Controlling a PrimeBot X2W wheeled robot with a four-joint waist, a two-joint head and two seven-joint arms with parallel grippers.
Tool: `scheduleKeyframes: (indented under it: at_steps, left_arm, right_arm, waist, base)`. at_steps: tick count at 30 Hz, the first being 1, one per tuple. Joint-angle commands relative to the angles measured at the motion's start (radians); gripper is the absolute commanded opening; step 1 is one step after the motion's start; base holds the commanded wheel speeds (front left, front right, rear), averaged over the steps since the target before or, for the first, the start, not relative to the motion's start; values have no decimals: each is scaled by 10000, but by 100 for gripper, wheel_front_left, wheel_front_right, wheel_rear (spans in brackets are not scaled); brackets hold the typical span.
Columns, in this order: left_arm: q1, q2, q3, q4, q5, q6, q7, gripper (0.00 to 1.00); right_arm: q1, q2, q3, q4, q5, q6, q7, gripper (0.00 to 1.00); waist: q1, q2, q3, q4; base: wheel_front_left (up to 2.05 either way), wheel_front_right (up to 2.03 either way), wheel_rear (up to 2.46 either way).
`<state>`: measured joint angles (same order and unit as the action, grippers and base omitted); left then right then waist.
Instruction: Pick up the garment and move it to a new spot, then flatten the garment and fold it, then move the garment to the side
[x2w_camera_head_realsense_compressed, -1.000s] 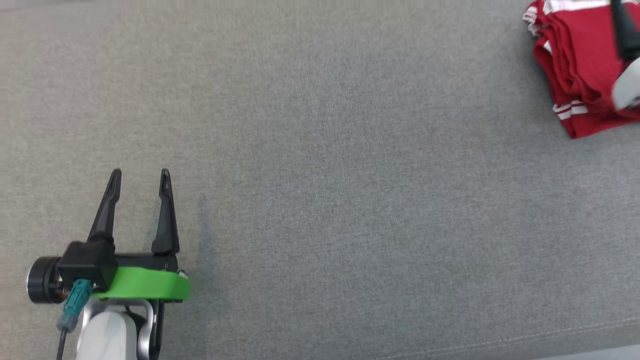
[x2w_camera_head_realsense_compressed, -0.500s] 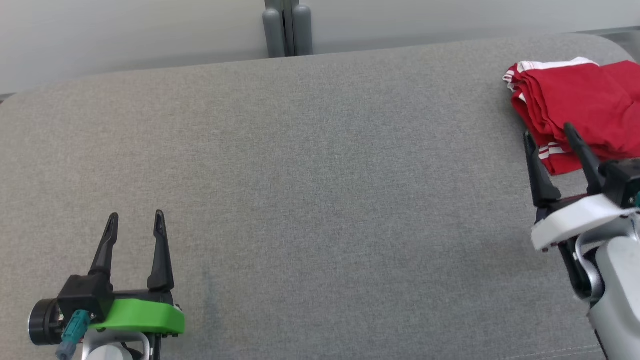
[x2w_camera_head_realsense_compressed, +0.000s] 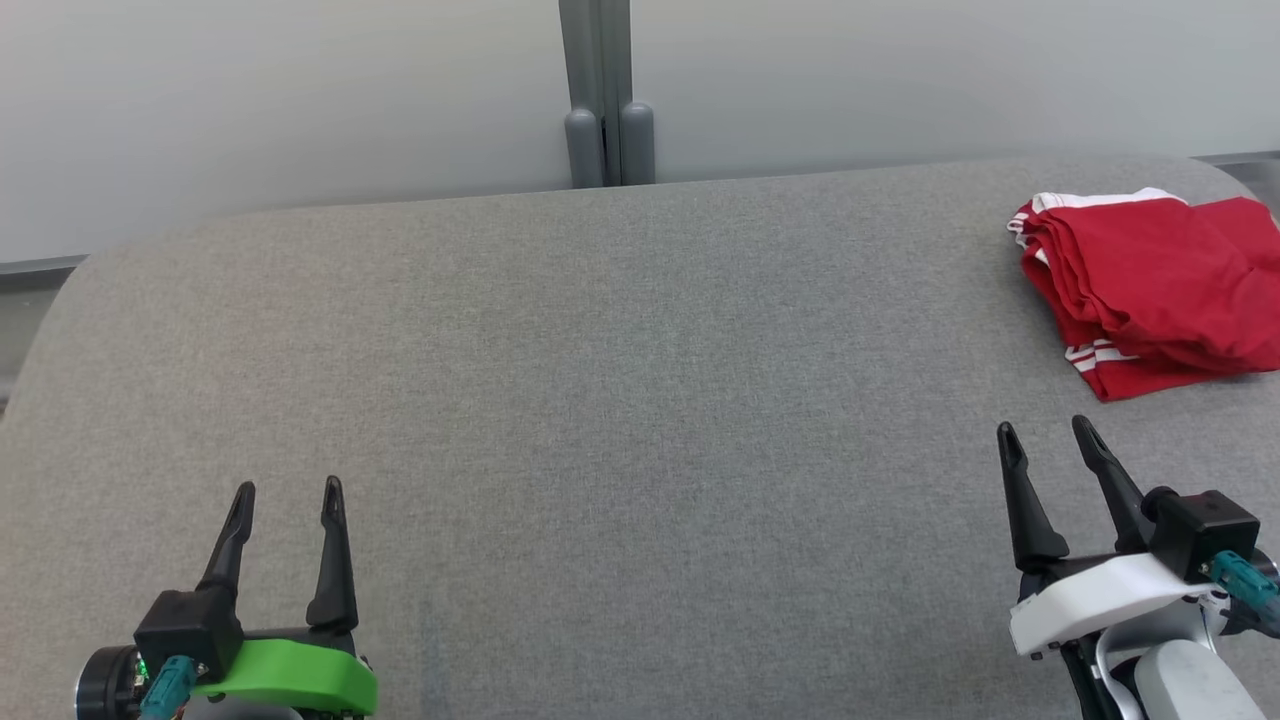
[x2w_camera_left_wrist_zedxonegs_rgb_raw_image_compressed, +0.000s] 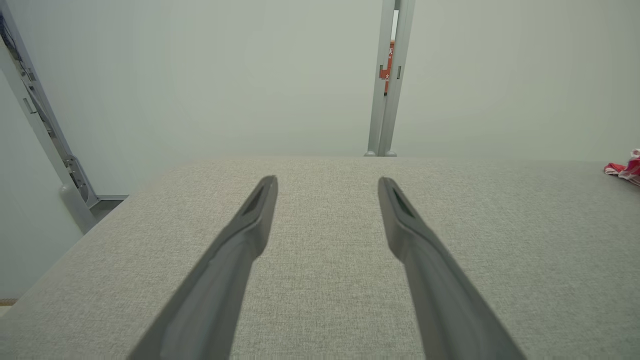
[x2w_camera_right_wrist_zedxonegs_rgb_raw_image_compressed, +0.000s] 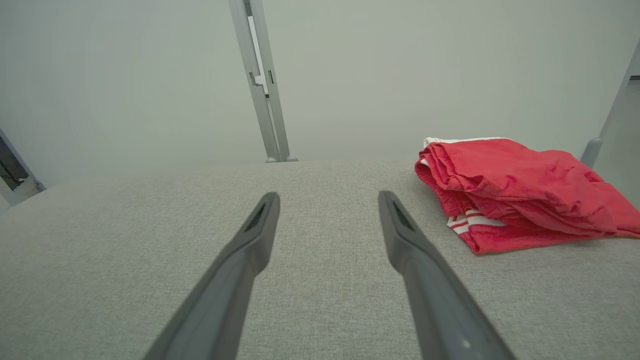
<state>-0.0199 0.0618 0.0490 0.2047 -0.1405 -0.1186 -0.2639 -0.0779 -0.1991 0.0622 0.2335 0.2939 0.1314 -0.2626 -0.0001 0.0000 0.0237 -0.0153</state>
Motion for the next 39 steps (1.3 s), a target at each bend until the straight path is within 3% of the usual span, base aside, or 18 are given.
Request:
scheduleKeyframes:
  at_steps: [1,10,31,32,39]
  left_arm:
    - [172,11,1,61,-138,-39,3,100]
    - [262,17,50,184,-195,-66,3,100]
    - [201,40,-12,469,-357,-106,3,100]
    - [149,-19,-10,498,-351,-88,2,0]
    - [43,-85,118,783,-1237,-90,322,0]
  right_arm:
    - [209,96,-85,-131,-79,-17,-25,100]
    - [677,510,-352,-401,-330,-17,-26,100]
    - [726,564,-341,-356,-341,-17,-26,100]
    - [633,602,-350,-339,-341,2,1,0]
    - [642,713,-424,-127,528,1,252,0]
  waist:
    - [1,0,-177,89]
    - [1,0,-328,235]
    - [1,0,-373,259]
    - [1,0,-372,259]
    - [1,0,-367,256]
  base:
    - [0,0,0]
    - [0,0,0]
    - [0,0,0]
    - [0,0,0]
    - [0,0,0]
